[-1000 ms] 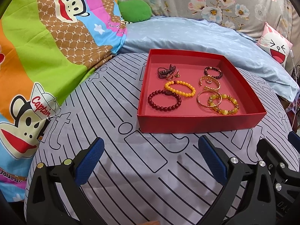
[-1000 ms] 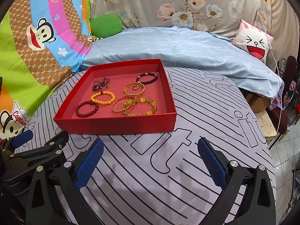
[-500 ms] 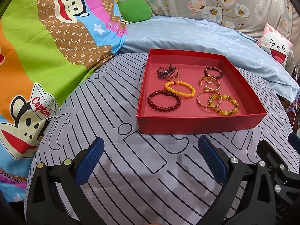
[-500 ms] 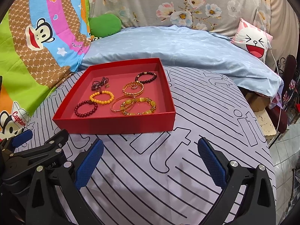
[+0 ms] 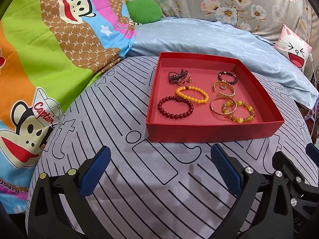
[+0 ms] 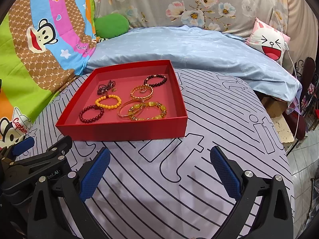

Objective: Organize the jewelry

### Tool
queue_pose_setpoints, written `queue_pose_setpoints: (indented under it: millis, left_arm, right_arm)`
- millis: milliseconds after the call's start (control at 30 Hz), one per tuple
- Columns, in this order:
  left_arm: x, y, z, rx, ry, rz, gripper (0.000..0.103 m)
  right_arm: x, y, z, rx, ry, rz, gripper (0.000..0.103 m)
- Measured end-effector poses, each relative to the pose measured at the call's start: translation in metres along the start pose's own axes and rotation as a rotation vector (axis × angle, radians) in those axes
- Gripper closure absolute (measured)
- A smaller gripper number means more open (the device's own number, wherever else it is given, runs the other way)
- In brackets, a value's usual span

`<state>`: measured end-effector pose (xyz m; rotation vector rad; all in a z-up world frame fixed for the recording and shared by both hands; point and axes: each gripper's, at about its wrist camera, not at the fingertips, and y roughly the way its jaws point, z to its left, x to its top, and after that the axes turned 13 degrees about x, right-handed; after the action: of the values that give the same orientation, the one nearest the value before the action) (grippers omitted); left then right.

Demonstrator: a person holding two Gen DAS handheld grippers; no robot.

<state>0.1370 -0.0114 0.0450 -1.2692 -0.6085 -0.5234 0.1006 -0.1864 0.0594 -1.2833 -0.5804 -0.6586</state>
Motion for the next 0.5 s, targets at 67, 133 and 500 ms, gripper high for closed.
queue_pose_setpoints:
  millis: [67, 133, 500]
  left_arm:
    - [-0.0003, 0.0, 0.0, 0.002, 0.0, 0.0, 0.007]
    - [-0.0003, 0.0002, 0.0002, 0.001, 0.0, 0.0, 0.007]
    - [-0.0002, 0.0, 0.0009, 0.002, -0.001, 0.002, 0.007]
  right_arm:
    - [-0.0004, -0.0002, -0.0005, 0.0, 0.001, -0.001, 0.006]
    - [0.0002, -0.0001, -0.0004, 0.001, 0.001, 0.0, 0.006]
    - [-0.0003, 0.0005, -0.0001, 0.0, 0.003, 0.003, 0.006]
